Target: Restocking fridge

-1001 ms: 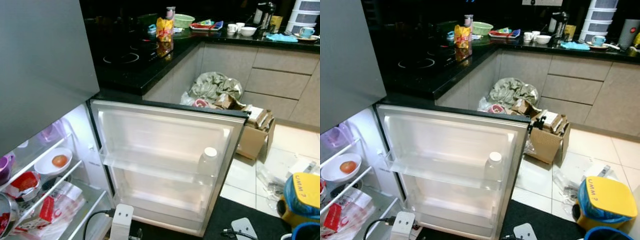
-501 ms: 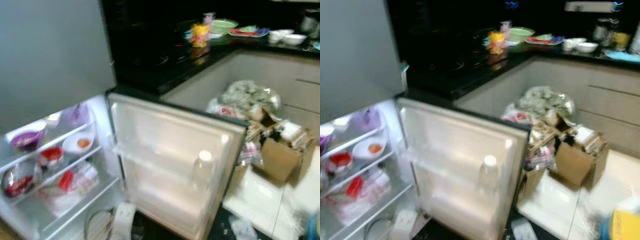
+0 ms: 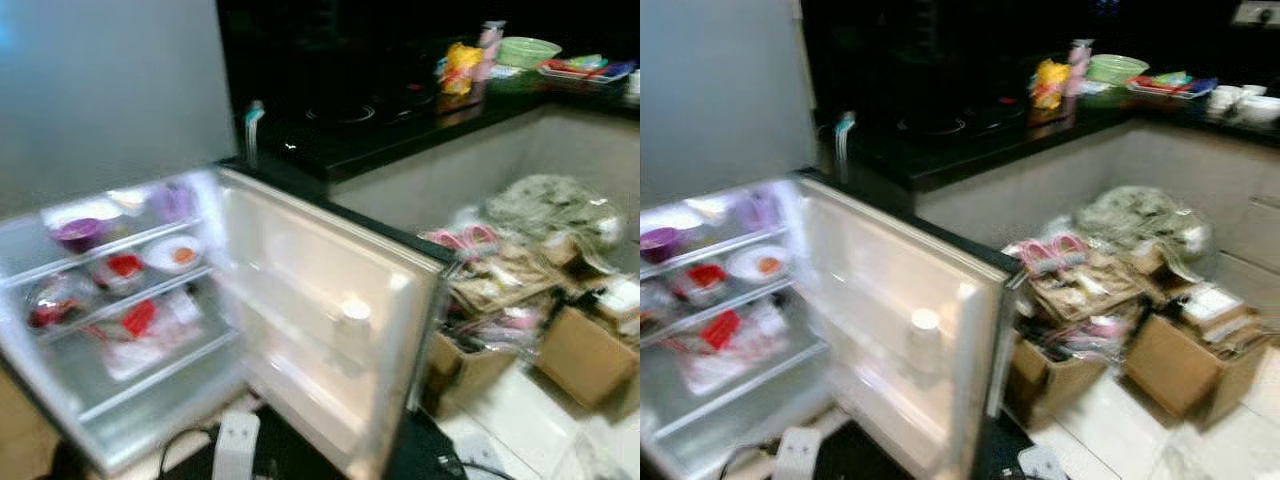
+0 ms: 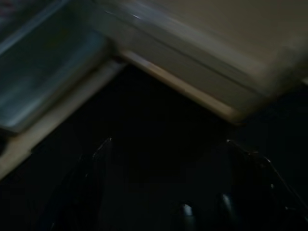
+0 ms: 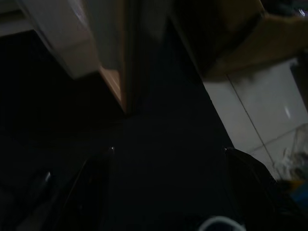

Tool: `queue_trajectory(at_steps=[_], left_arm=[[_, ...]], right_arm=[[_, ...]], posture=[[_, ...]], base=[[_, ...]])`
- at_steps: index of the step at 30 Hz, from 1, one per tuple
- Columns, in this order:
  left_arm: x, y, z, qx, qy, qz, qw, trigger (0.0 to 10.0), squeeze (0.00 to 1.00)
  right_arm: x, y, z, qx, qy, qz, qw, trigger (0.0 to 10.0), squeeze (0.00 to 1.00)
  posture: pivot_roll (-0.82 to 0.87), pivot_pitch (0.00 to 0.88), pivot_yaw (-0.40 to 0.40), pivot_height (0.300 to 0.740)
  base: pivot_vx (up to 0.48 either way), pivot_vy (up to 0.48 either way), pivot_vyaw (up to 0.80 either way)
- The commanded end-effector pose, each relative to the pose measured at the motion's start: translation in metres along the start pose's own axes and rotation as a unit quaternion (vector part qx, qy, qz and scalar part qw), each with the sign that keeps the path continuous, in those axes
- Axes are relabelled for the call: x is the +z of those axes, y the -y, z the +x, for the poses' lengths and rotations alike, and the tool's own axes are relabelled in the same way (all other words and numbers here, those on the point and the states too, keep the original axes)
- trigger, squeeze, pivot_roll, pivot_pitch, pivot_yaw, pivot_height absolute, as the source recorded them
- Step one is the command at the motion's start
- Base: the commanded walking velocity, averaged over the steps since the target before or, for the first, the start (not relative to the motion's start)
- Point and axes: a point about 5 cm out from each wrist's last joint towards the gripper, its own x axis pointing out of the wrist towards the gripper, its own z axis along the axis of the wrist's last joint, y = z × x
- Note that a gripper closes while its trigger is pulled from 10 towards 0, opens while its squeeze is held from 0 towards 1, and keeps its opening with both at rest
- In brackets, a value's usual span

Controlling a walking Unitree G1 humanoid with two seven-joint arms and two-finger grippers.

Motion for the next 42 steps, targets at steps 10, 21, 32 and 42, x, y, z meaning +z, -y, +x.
queue_trajectory(at_steps=[10, 21, 32, 42], left_arm=[[-0.006, -0.002, -0.002, 0.005, -0.008, -0.007, 1.0, 10.0, 0.0], [-0.004, -0.002, -0.001, 0.003, -0.006, 0.006, 1.0, 10.0, 0.0], [-0.003, -0.005, -0.002, 0.015, -0.003, -0.018, 1.0, 10.0, 0.0], [-0.005, -0.005, -0.002, 0.014, -0.005, -0.017, 1.0, 10.0, 0.0]], right_arm=[[-0.002, -0.006, 0.0, 0.011, 0.002, 0.015, 1.0, 10.0, 0.0], [0.003, -0.006, 0.001, 0.016, 0.01, 0.017, 1.0, 10.0, 0.0], [0.007, -0.007, 0.002, 0.02, 0.016, 0.019, 0.999, 10.0, 0.0], [0.011, -0.008, 0.003, 0.029, 0.024, 0.025, 0.999, 10.0, 0.0]], posture=[[-0.06, 0.11, 0.001, 0.74], [-0.06, 0.111, 0.002, 0.74], [-0.06, 0.115, 0.002, 0.74], [-0.06, 0.116, -0.002, 0.74]], base=[[0.0, 0.0, 0.0], [0.0, -0.131, 0.0], [0.0, -0.201, 0.0], [0.0, 0.0, 0.0]])
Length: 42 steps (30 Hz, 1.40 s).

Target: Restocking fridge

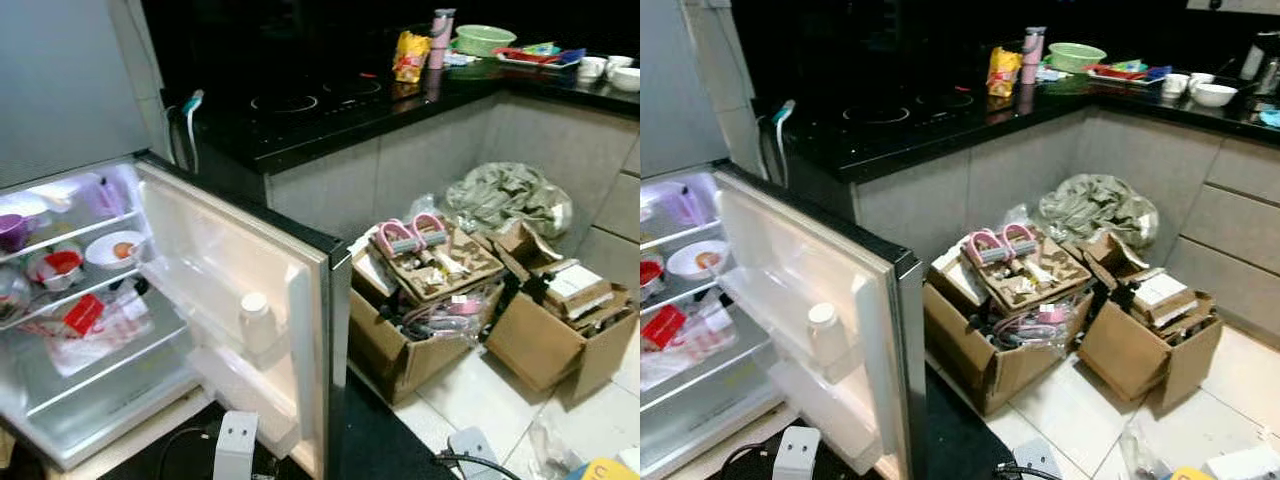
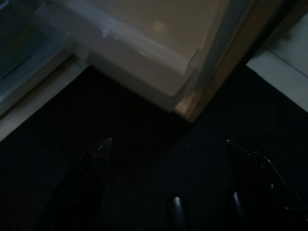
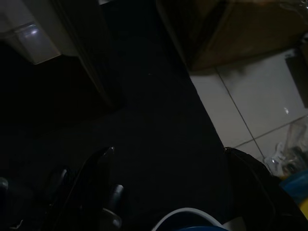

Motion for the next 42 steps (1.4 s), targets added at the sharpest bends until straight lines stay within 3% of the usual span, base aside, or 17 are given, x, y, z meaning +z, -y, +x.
queue_trajectory(at_steps=[1, 12, 19, 23, 36, 42], left_arm=[[-0.006, -0.004, -0.002, 0.008, -0.009, -0.007, 1.0, 10.0, 0.0], [-0.01, -0.005, -0.003, 0.007, -0.023, -0.026, 0.999, 10.0, 0.0], [-0.008, -0.006, -0.003, 0.004, -0.02, -0.011, 1.0, 10.0, 0.0], [-0.005, -0.002, -0.002, -0.012, -0.011, 0.023, 1.0, 10.0, 0.0], [-0.003, 0.0, -0.001, -0.02, -0.01, 0.036, 0.999, 10.0, 0.0], [-0.004, -0.001, -0.001, -0.015, -0.013, 0.038, 0.999, 10.0, 0.0]], right_arm=[[-0.001, 0.0, 0.0, 0.002, 0.003, 0.008, 1.0, 10.0, 0.0], [0.0, -0.002, 0.0, 0.005, 0.005, 0.009, 1.0, 10.0, 0.0], [0.0, -0.003, 0.0, 0.006, 0.005, 0.011, 1.0, 10.0, 0.0], [-0.001, -0.002, 0.0, 0.004, 0.005, 0.017, 1.0, 10.0, 0.0], [-0.005, 0.002, -0.002, -0.005, 0.002, 0.021, 1.0, 10.0, 0.0], [-0.003, 0.017, -0.003, -0.043, -0.002, 0.043, 0.998, 10.0, 0.0]], posture=[[-0.06, 0.116, -0.002, 0.74], [-0.06, 0.118, 0.0, 0.74], [-0.06, 0.115, 0.004, 0.74], [-0.05, 0.108, 0.008, 0.74], [-0.06, 0.1, 0.015, 0.74], [-0.05, 0.102, 0.017, 0.74]], base=[[0.0, 0.0, 0.0], [0.0, 0.131, 0.0], [0.0, 0.48, 0.0], [0.0, 0.0, 0.0], [0.0, 0.0, 0.0], [0.0, 0.0, 0.0]])
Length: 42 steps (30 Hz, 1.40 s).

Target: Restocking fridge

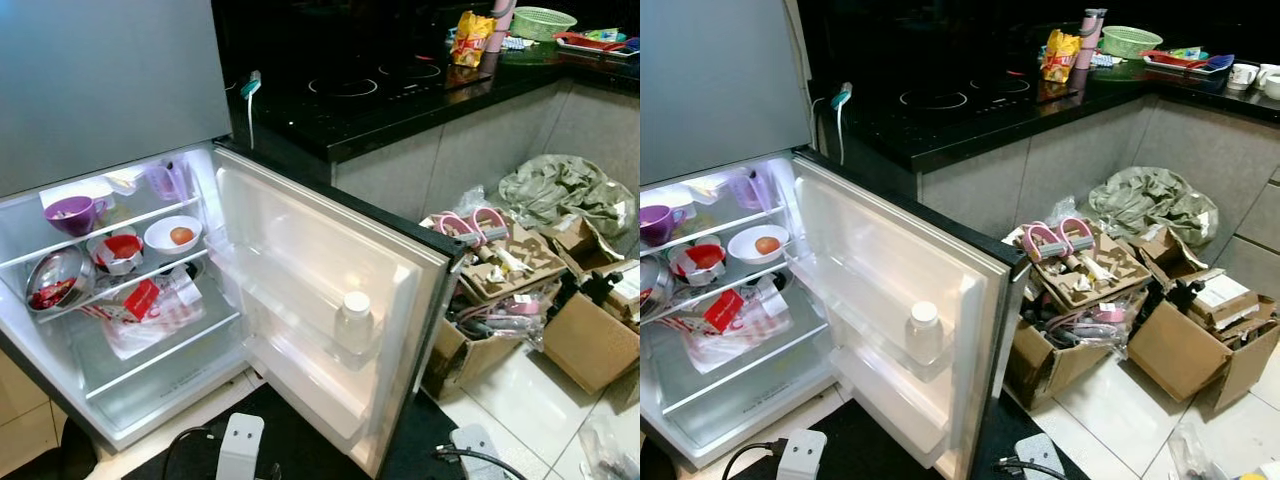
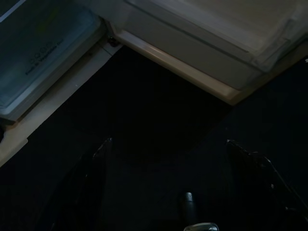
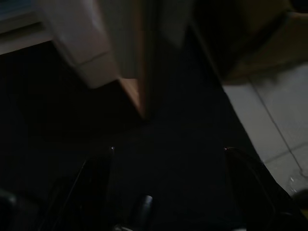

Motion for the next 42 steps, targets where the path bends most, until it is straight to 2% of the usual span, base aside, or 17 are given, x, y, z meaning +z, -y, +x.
queue_trajectory(at_steps=[1, 3, 5, 6, 9, 14, 15, 16, 19, 23, 27, 29, 30, 33, 35, 38, 42], left_arm=[[-0.005, -0.004, -0.002, 0.006, -0.011, 0.008, 1.0, 10.0, 0.0], [-0.006, -0.005, -0.002, 0.006, -0.011, 0.008, 1.0, 10.0, 0.0], [-0.006, -0.006, -0.002, 0.009, -0.012, 0.008, 1.0, 10.0, 0.0], [-0.006, -0.007, -0.002, 0.01, -0.012, 0.009, 1.0, 10.0, 0.0], [-0.004, -0.008, -0.002, 0.015, -0.008, 0.011, 1.0, 10.0, 0.0], [-0.004, -0.015, -0.003, 0.029, -0.004, 0.019, 0.999, 10.0, 0.0], [-0.004, -0.015, -0.003, 0.029, -0.004, 0.019, 0.999, 10.0, 0.0], [-0.014, -0.021, -0.007, 0.043, -0.024, 0.025, 0.998, 10.0, 0.0], [-0.03, -0.029, -0.013, 0.052, -0.058, 0.04, 0.996, 10.0, 0.0], [-0.037, -0.033, -0.017, 0.057, -0.07, 0.042, 0.995, 10.0, 0.0], [-0.052, -0.042, -0.027, 0.075, -0.09, 0.034, 0.992, 10.0, 0.0], [-0.054, -0.044, -0.029, 0.078, -0.089, 0.034, 0.992, 10.0, 0.0], [-0.054, -0.044, -0.029, 0.078, -0.089, 0.034, 0.992, 10.0, 0.0], [-0.053, -0.044, -0.028, 0.08, -0.084, 0.034, 0.993, 10.0, 0.0], [-0.053, -0.044, -0.028, 0.08, -0.084, 0.034, 0.993, 10.0, 0.0], [-0.05, -0.045, -0.028, 0.08, -0.076, 0.032, 0.993, 10.0, 0.0], [-0.047, -0.046, -0.027, 0.082, -0.066, 0.026, 0.994, 10.0, 0.0]], right_arm=[[0.0, 0.012, -0.002, -0.026, -0.002, 0.036, 0.999, 0.0, 0.0], [0.003, 0.013, -0.001, -0.023, 0.007, 0.044, 0.999, 0.0, 0.0], [0.018, 0.018, 0.001, -0.037, 0.019, 0.013, 0.999, 0.0, 0.0], [0.023, 0.021, 0.002, -0.049, 0.02, -0.007, 0.999, 10.0, 0.0], [0.042, 0.028, 0.005, -0.087, 0.035, -0.028, 0.995, 10.0, 0.0], [0.107, 0.044, 0.006, -0.18, 0.107, 0.024, 0.978, 10.0, 0.0], [0.107, 0.044, 0.006, -0.18, 0.107, 0.024, 0.978, 10.0, 0.0], [0.129, 0.048, 0.005, -0.214, 0.128, 0.048, 0.967, 10.0, 0.0], [0.15, 0.048, 0.003, -0.247, 0.145, 0.054, 0.956, 10.0, 0.0], [0.159, 0.045, 0.002, -0.257, 0.152, 0.047, 0.953, 10.0, 0.0], [0.181, 0.027, 0.004, -0.252, 0.171, 0.042, 0.952, 10.0, 0.0], [0.193, 0.005, 0.007, -0.216, 0.184, 0.049, 0.958, 10.0, 0.0], [0.193, 0.005, 0.007, -0.216, 0.184, 0.049, 0.958, 10.0, 0.0], [0.206, -0.019, 0.009, -0.163, 0.202, 0.055, 0.964, 10.0, 0.0], [0.206, -0.019, 0.009, -0.163, 0.202, 0.055, 0.964, 10.0, 0.0], [0.218, -0.046, 0.009, -0.092, 0.223, 0.045, 0.969, 10.0, 0.0], [0.224, -0.062, 0.008, -0.031, 0.239, 0.053, 0.969, 10.0, 0.0]], posture=[[-0.05, 0.104, 0.018, 0.74], [-0.05, 0.104, 0.018, 0.74], [-0.05, 0.106, 0.018, 0.74], [-0.05, 0.106, 0.018, 0.74], [-0.05, 0.109, 0.022, 0.74], [-0.04, 0.11, 0.028, 0.74], [-0.04, 0.11, 0.028, 0.74], [-0.04, 0.111, 0.027, 0.74], [-0.03, 0.11, 0.023, 0.74], [-0.03, 0.112, 0.021, 0.74], [-0.03, 0.115, 0.019, 0.74], [-0.02, 0.125, 0.018, 0.74], [-0.02, 0.125, 0.018, 0.74], [-0.01, 0.132, 0.019, 0.74], [-0.01, 0.132, 0.019, 0.74], [-0.01, 0.137, 0.02, 0.74], [-0.01, 0.144, 0.021, 0.74]], base=[[0.0, 0.0, 0.0], [0.0, 0.0, 0.0], [0.0, 0.0, 0.0], [0.0, 0.0, 0.0], [0.0, 0.0, 0.0], [0.0, 0.0, 0.0], [0.0, 0.0, 0.0], [0.0, 0.0, 0.0], [0.0, 0.0, 0.0], [0.0, 0.0, 0.0], [0.0, 0.0, 0.0], [0.0, 0.0, 0.0], [0.0, 0.0, 0.0], [0.0, 0.0, 0.0], [0.0, 0.0, 0.0], [0.0, 0.0, 0.0], [0.0, 0.0, 0.0]])
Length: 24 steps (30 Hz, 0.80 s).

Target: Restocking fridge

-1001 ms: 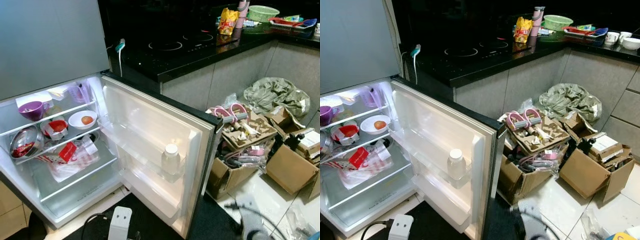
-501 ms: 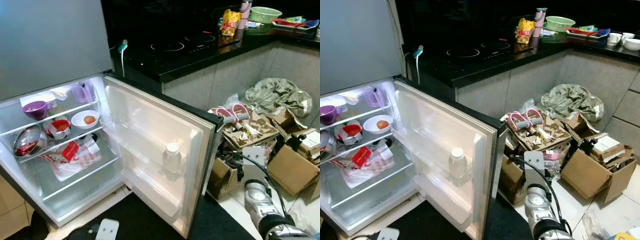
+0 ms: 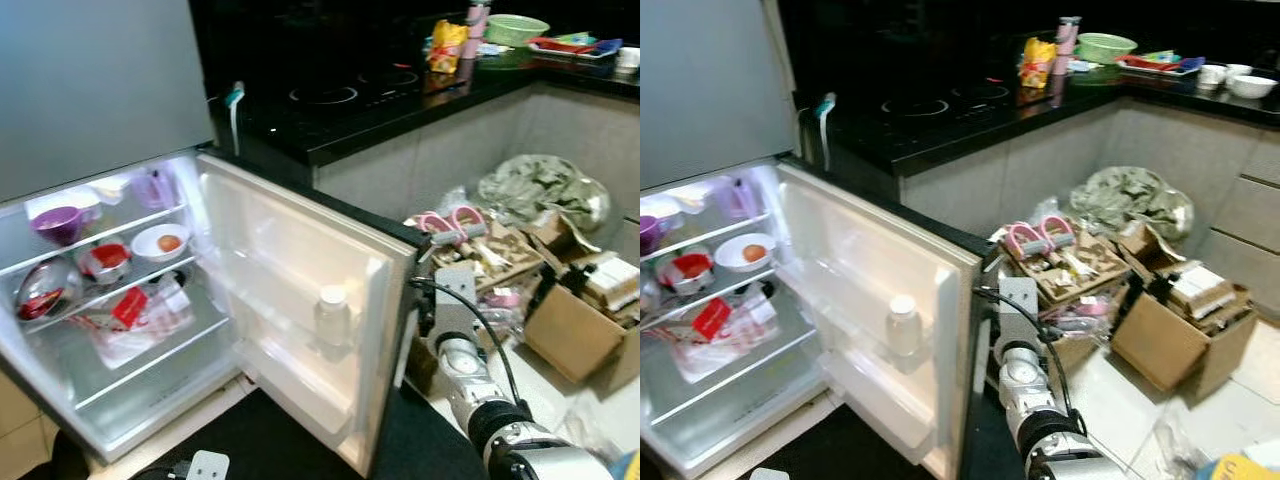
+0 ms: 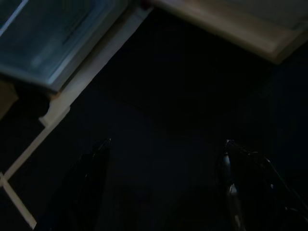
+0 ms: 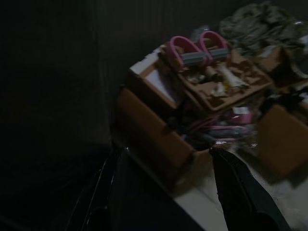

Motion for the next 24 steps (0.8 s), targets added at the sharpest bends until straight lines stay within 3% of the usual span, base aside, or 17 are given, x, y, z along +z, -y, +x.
queue_trajectory(at_steps=[1, 4, 5, 8, 10, 11, 12, 13, 14, 15, 16, 19, 20, 21, 22, 23, 24], left_arm=[[-0.004, -0.009, -0.002, 0.009, -0.001, -0.003, 1.0, 10.0, 0.0], [-0.003, -0.009, -0.002, 0.01, 0.0, -0.004, 1.0, 10.0, 0.0], [-0.003, -0.009, -0.002, 0.01, 0.0, -0.004, 1.0, 10.0, 0.0], [-0.004, -0.011, -0.003, 0.012, 0.001, -0.007, 1.0, 10.0, 0.0], [-0.004, -0.011, -0.003, 0.012, 0.001, -0.007, 1.0, 10.0, 0.0], [-0.006, -0.013, -0.004, 0.017, -0.001, -0.01, 1.0, 10.0, 0.0], [-0.006, -0.013, -0.004, 0.017, -0.001, -0.01, 1.0, 10.0, 0.0], [-0.009, -0.016, -0.005, 0.027, -0.004, -0.019, 0.999, 10.0, 0.0], [-0.009, -0.016, -0.005, 0.027, -0.004, -0.019, 0.999, 10.0, 0.0], [-0.012, -0.02, -0.006, 0.039, -0.009, -0.03, 0.999, 10.0, 0.0], [-0.015, -0.024, -0.007, 0.053, -0.015, -0.04, 0.998, 10.0, 0.0], [-0.015, -0.024, -0.007, 0.053, -0.015, -0.04, 0.998, 10.0, 0.0], [-0.017, -0.027, -0.008, 0.061, -0.018, -0.046, 0.997, 10.0, 0.0], [-0.017, -0.027, -0.008, 0.061, -0.018, -0.046, 0.997, 10.0, 0.0], [-0.019, -0.029, -0.009, 0.071, -0.021, -0.051, 0.996, 10.0, 0.0], [-0.02, -0.033, -0.01, 0.088, -0.023, -0.059, 0.994, 10.0, 0.0], [-0.021, -0.038, -0.011, 0.108, -0.024, -0.074, 0.991, 10.0, 0.0]], right_arm=[[0.009, -0.022, -0.001, 0.06, 0.02, 0.012, 0.998, 10.0, 0.0], [0.005, -0.036, -0.004, 0.141, 0.011, 0.068, 0.988, 10.0, 0.0], [0.005, -0.036, -0.004, 0.141, 0.011, 0.068, 0.988, 10.0, 0.0], [-0.001, -0.058, -0.013, 0.27, -0.009, 0.148, 0.951, 10.0, 0.0], [-0.001, -0.058, -0.013, 0.27, -0.009, 0.148, 0.951, 10.0, 0.0], [-0.003, -0.068, -0.019, 0.325, -0.01, 0.165, 0.931, 10.0, 0.0], [-0.003, -0.068, -0.019, 0.325, -0.01, 0.165, 0.931, 10.0, 0.0], [-0.005, -0.081, -0.028, 0.404, -0.013, 0.175, 0.898, 10.0, 0.0], [-0.005, -0.081, -0.028, 0.404, -0.013, 0.175, 0.898, 10.0, 0.0], [-0.009, -0.092, -0.04, 0.483, -0.02, 0.173, 0.858, 10.0, 0.0], [-0.011, -0.1, -0.062, 0.583, -0.026, 0.166, 0.795, 10.0, 0.0], [-0.011, -0.1, -0.062, 0.583, -0.026, 0.166, 0.795, 10.0, 0.0], [-0.014, -0.107, -0.082, 0.65, -0.036, 0.162, 0.742, 10.0, 0.0], [-0.014, -0.107, -0.082, 0.65, -0.036, 0.162, 0.742, 10.0, 0.0], [-0.017, -0.108, -0.099, 0.692, -0.044, 0.169, 0.701, 10.0, 0.0], [-0.032, -0.101, -0.092, 0.663, -0.048, 0.153, 0.731, 10.0, 0.0], [-0.053, -0.088, -0.073, 0.583, -0.065, 0.119, 0.801, 10.0, 0.0]], posture=[[-0.01, 0.144, 0.021, 0.74], [-0.01, 0.145, 0.022, 0.74], [-0.01, 0.145, 0.022, 0.74], [-0.01, 0.146, 0.026, 0.74], [-0.01, 0.146, 0.026, 0.74], [-0.01, 0.146, 0.026, 0.74], [-0.01, 0.146, 0.026, 0.74], [-0.01, 0.147, 0.027, 0.74], [-0.01, 0.147, 0.027, 0.74], [-0.01, 0.147, 0.029, 0.74], [-0.01, 0.144, 0.027, 0.74], [-0.01, 0.144, 0.027, 0.74], [-0.01, 0.144, 0.027, 0.74], [-0.01, 0.144, 0.027, 0.74], [-0.01, 0.142, 0.024, 0.74], [-0.02, 0.136, 0.022, 0.74], [-0.02, 0.136, 0.022, 0.74]], base=[[0.0, 0.0, 0.0], [0.0, 0.0, 0.0], [0.0, 0.0, 0.0], [0.0, 0.0, 0.0], [0.0, 0.0, 0.0], [0.0, 0.0, 0.0], [0.0, 0.0, 0.0], [0.0, 0.0, 0.0], [0.0, 0.0, 0.0], [0.0, 0.0, 0.0], [0.0, 0.0, 0.0], [0.0, 0.0, 0.0], [0.0, 0.0, 0.0], [0.0, 0.0, 0.0], [0.0, 0.0, 0.0], [0.0, 0.0, 0.0], [0.0, 0.0, 0.0]])
